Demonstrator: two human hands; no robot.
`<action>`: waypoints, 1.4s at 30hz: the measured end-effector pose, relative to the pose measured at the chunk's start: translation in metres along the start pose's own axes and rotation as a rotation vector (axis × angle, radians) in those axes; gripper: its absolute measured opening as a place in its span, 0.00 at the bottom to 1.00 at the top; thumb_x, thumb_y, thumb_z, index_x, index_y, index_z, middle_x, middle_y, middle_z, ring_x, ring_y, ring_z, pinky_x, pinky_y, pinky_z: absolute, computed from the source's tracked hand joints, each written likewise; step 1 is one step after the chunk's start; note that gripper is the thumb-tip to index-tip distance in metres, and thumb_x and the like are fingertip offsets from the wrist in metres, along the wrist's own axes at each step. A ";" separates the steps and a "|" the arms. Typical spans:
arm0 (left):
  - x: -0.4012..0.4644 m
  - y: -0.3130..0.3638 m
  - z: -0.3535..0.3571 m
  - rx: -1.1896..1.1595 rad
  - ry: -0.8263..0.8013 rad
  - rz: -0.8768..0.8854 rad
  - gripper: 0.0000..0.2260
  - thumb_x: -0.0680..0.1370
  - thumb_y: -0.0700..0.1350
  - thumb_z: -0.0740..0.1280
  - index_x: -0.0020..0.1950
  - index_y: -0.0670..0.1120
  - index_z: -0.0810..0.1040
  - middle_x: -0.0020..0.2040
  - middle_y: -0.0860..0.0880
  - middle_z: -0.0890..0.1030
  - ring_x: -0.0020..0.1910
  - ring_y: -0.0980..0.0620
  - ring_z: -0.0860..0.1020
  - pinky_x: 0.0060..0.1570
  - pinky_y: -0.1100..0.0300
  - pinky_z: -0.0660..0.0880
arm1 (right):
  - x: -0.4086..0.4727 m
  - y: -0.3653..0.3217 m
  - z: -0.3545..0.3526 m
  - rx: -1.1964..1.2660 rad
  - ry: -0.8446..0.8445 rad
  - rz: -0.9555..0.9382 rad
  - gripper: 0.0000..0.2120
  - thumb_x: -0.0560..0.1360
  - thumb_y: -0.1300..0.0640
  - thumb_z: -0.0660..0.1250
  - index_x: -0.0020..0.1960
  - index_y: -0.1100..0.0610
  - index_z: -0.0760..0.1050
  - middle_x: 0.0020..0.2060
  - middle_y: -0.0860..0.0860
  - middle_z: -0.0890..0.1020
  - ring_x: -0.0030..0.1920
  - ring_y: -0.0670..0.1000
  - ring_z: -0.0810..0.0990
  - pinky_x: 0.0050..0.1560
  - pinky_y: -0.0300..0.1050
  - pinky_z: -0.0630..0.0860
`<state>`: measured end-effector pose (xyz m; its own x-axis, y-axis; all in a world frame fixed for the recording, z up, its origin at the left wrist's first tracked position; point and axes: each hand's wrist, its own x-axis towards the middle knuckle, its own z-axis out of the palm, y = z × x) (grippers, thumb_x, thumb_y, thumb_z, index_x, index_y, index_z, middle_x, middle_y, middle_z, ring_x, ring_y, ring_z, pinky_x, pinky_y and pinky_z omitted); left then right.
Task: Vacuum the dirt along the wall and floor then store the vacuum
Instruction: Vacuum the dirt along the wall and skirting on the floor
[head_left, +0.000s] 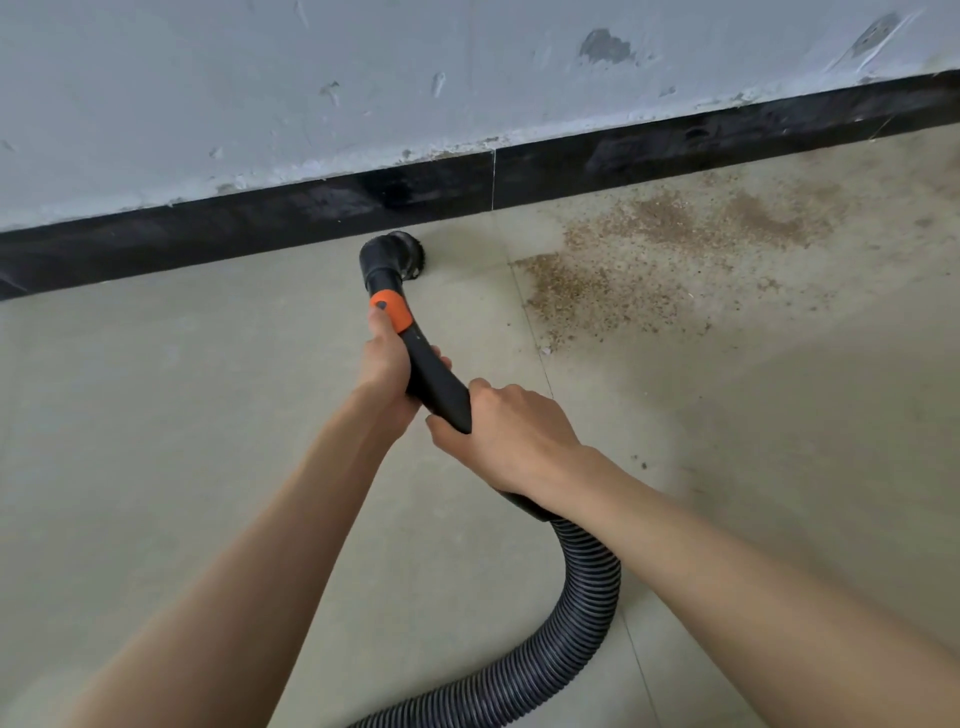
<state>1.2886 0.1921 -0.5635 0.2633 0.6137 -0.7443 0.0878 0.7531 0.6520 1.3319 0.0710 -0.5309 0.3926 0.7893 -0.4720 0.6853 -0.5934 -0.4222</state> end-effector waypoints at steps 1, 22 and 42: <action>-0.003 -0.002 -0.004 -0.001 0.004 0.010 0.20 0.80 0.60 0.54 0.46 0.43 0.68 0.35 0.45 0.73 0.31 0.48 0.73 0.35 0.56 0.73 | -0.003 -0.001 0.001 0.012 -0.009 -0.005 0.19 0.79 0.39 0.57 0.47 0.56 0.65 0.32 0.49 0.71 0.30 0.50 0.69 0.31 0.47 0.65; -0.025 -0.026 0.058 0.221 -0.157 0.000 0.20 0.81 0.59 0.52 0.43 0.43 0.68 0.33 0.44 0.73 0.30 0.48 0.73 0.36 0.54 0.75 | -0.036 0.049 -0.004 0.370 0.041 0.148 0.18 0.76 0.38 0.59 0.44 0.53 0.67 0.38 0.52 0.83 0.41 0.53 0.81 0.46 0.49 0.78; -0.010 -0.035 0.132 0.327 -0.217 0.041 0.23 0.81 0.60 0.50 0.42 0.42 0.69 0.34 0.44 0.75 0.31 0.48 0.75 0.37 0.56 0.76 | -0.018 0.102 -0.030 0.484 0.139 0.211 0.17 0.76 0.39 0.61 0.44 0.54 0.70 0.36 0.53 0.83 0.38 0.53 0.82 0.47 0.51 0.80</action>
<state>1.4094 0.1285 -0.5593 0.4671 0.5510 -0.6916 0.3651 0.5921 0.7184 1.4132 0.0006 -0.5423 0.5911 0.6392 -0.4920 0.2349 -0.7199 -0.6531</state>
